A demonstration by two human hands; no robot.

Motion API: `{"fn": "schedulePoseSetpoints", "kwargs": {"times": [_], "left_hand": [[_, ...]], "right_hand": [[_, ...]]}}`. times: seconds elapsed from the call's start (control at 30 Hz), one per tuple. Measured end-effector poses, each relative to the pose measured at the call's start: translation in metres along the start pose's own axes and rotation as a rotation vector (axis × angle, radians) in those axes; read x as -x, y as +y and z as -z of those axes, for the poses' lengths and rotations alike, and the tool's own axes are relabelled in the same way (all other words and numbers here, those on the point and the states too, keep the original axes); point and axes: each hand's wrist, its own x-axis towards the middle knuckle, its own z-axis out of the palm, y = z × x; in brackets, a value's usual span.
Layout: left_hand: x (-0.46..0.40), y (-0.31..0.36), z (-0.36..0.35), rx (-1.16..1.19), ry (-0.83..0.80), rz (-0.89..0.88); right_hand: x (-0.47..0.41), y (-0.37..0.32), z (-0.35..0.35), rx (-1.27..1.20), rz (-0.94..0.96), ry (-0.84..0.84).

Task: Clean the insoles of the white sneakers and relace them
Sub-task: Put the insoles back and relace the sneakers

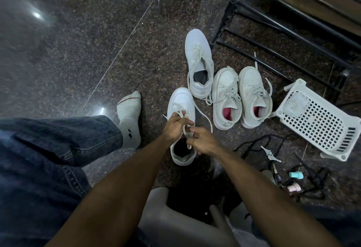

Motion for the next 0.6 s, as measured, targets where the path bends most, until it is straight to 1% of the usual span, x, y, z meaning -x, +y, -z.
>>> {"fn": "schedulePoseSetpoints", "kwargs": {"times": [0.1, 0.17, 0.23, 0.3, 0.33, 0.4, 0.47, 0.5, 0.6], "left_hand": [[0.001, 0.002, 0.0, 0.01, -0.002, 0.011], [0.002, 0.003, 0.002, -0.067, 0.018, -0.007], [0.005, 0.004, 0.006, -0.254, 0.073, -0.079], [0.01, 0.001, 0.013, -0.399, 0.143, -0.198], [0.013, -0.001, 0.018, -0.461, 0.143, -0.233], [0.019, -0.009, 0.026, -0.594, 0.057, -0.211], [0.026, -0.017, 0.03, -0.746, -0.004, -0.204], [0.027, -0.02, 0.031, -0.803, 0.006, -0.233], [0.031, -0.016, 0.031, -0.998, 0.068, -0.424]], "right_hand": [[-0.013, 0.008, -0.008, 0.032, 0.048, 0.139], [-0.018, 0.009, -0.01, -0.036, 0.024, 0.21], [-0.019, 0.004, -0.01, -0.198, -0.059, 0.207], [-0.019, 0.001, -0.009, -0.387, -0.172, 0.168], [-0.018, 0.0, -0.009, -0.467, -0.218, 0.147], [-0.016, -0.001, -0.007, -0.574, -0.272, 0.115], [-0.016, -0.001, -0.005, -0.636, -0.305, 0.107], [-0.016, -0.002, -0.004, -0.641, -0.316, 0.108], [-0.018, -0.008, 0.0, -0.585, -0.334, 0.095]]}}
